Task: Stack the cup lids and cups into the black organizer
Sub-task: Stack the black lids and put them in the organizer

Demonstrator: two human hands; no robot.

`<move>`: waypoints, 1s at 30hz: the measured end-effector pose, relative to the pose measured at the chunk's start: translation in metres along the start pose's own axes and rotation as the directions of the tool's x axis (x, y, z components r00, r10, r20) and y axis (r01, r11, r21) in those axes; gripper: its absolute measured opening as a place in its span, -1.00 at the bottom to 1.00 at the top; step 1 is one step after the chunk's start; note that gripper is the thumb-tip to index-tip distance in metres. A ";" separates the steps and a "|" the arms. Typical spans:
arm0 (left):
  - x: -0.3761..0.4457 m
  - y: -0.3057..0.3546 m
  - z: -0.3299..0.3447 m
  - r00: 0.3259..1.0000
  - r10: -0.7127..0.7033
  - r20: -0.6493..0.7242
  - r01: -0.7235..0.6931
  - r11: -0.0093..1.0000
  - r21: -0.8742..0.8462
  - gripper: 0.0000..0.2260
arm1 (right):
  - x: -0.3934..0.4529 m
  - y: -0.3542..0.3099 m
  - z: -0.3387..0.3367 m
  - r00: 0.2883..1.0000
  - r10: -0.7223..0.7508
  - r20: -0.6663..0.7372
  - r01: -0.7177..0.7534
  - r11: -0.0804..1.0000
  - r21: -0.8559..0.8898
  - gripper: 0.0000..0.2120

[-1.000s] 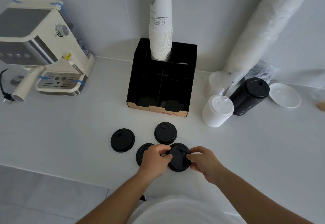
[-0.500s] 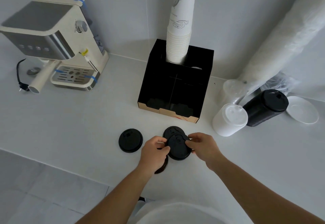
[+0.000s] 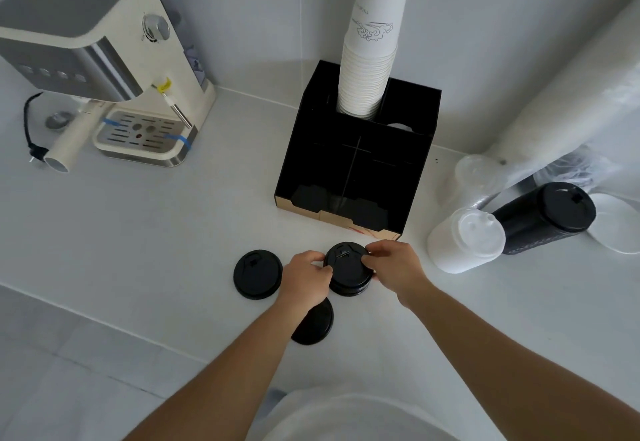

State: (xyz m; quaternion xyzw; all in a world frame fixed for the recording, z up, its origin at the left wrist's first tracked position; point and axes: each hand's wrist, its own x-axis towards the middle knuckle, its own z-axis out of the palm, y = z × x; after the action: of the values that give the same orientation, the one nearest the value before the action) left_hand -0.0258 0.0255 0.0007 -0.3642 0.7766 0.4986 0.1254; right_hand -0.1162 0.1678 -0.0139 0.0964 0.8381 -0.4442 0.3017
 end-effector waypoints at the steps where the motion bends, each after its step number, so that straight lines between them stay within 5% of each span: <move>1: 0.003 0.000 0.001 1.000 -0.005 0.009 0.005 1.000 0.014 -0.71 | 0.001 0.001 0.000 1.000 0.005 -0.001 -0.005 1.000 -0.008 -0.72; 16: 0.017 0.001 0.011 0.999 0.007 0.043 -0.013 0.990 0.143 -0.80 | 0.000 0.004 0.000 0.999 0.046 -0.006 -0.047 0.993 -0.105 -0.75; 23: 0.017 0.001 -0.003 0.999 0.000 0.055 0.004 0.998 -0.062 -0.76 | 0.000 -0.005 -0.005 0.995 0.102 0.001 -0.101 0.986 0.135 -0.78; 30: 0.015 -0.012 -0.035 1.000 -0.013 0.000 0.013 0.971 -0.238 -0.73 | -0.012 -0.026 0.008 0.996 0.005 0.094 -0.019 0.990 0.143 -0.74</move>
State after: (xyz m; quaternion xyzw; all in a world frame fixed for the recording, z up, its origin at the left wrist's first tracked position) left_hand -0.0220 -0.0142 0.0011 -0.3821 0.7090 0.5867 0.0836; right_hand -0.1146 0.1479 0.0073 0.1021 0.7883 -0.5056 0.3355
